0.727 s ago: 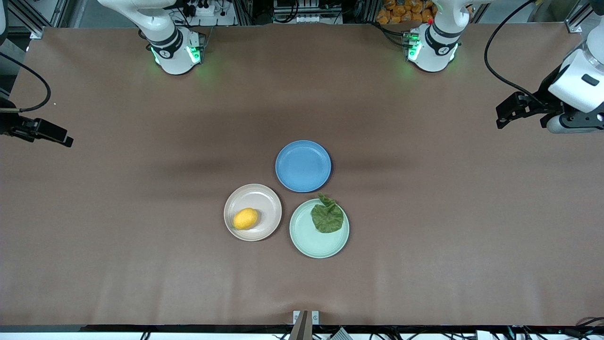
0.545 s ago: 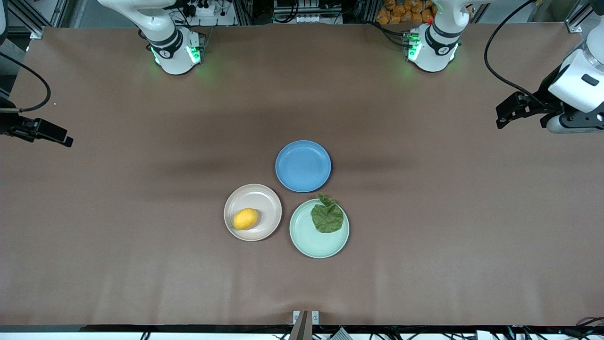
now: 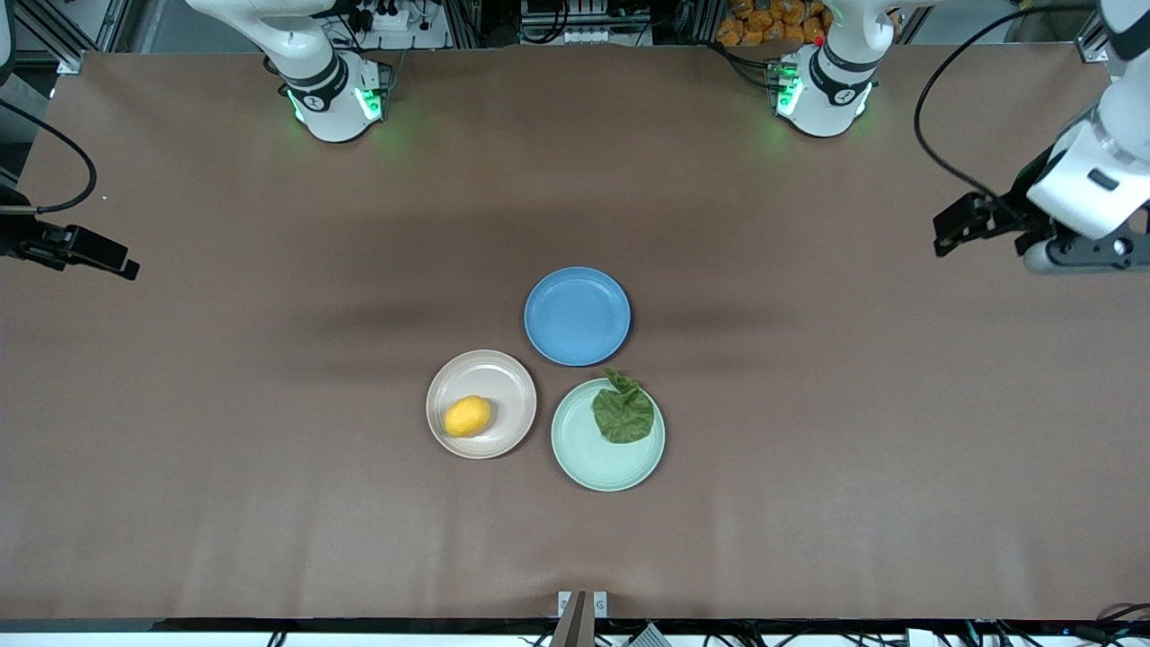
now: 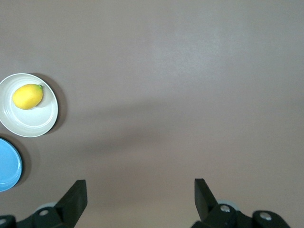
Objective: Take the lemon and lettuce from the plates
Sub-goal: 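Move the left gripper over the lettuce leaf on the green plate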
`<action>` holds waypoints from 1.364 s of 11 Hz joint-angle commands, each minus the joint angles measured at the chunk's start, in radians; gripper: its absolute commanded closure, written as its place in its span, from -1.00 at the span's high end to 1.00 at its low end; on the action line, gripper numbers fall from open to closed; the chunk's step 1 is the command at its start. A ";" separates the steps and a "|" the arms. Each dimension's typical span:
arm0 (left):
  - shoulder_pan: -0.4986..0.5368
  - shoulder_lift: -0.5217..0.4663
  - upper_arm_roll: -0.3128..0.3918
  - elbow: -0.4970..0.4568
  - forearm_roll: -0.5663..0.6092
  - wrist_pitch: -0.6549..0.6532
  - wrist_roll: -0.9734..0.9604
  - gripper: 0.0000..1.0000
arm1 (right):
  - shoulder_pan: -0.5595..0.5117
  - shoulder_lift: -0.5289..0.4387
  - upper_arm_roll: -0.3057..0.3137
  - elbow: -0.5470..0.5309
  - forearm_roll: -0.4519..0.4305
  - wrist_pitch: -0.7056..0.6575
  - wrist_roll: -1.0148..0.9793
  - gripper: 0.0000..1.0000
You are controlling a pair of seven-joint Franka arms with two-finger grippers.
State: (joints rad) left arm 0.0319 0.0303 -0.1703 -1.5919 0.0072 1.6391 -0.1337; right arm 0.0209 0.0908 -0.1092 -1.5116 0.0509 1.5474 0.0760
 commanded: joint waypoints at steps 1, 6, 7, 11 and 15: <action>-0.042 0.080 -0.015 0.018 -0.020 0.080 0.029 1.00 | -0.006 0.001 0.005 0.002 -0.013 -0.006 0.010 1.00; -0.191 0.199 -0.015 0.018 -0.015 0.275 0.031 1.00 | -0.006 0.001 0.005 0.002 -0.003 -0.009 0.022 1.00; -0.222 0.232 -0.015 0.017 -0.003 0.341 0.031 1.00 | -0.007 0.001 0.005 0.002 -0.003 -0.012 0.025 1.00; -0.320 0.373 -0.015 0.017 0.022 0.555 0.031 1.00 | -0.009 0.006 0.003 0.004 -0.002 -0.018 0.048 1.00; -0.400 0.517 -0.015 0.017 0.030 0.776 0.039 1.00 | -0.006 0.021 0.005 0.005 0.050 -0.016 0.231 1.00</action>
State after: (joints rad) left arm -0.3295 0.4733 -0.1930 -1.5982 0.0133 2.3282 -0.1208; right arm 0.0208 0.0998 -0.1100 -1.5135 0.0690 1.5382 0.2172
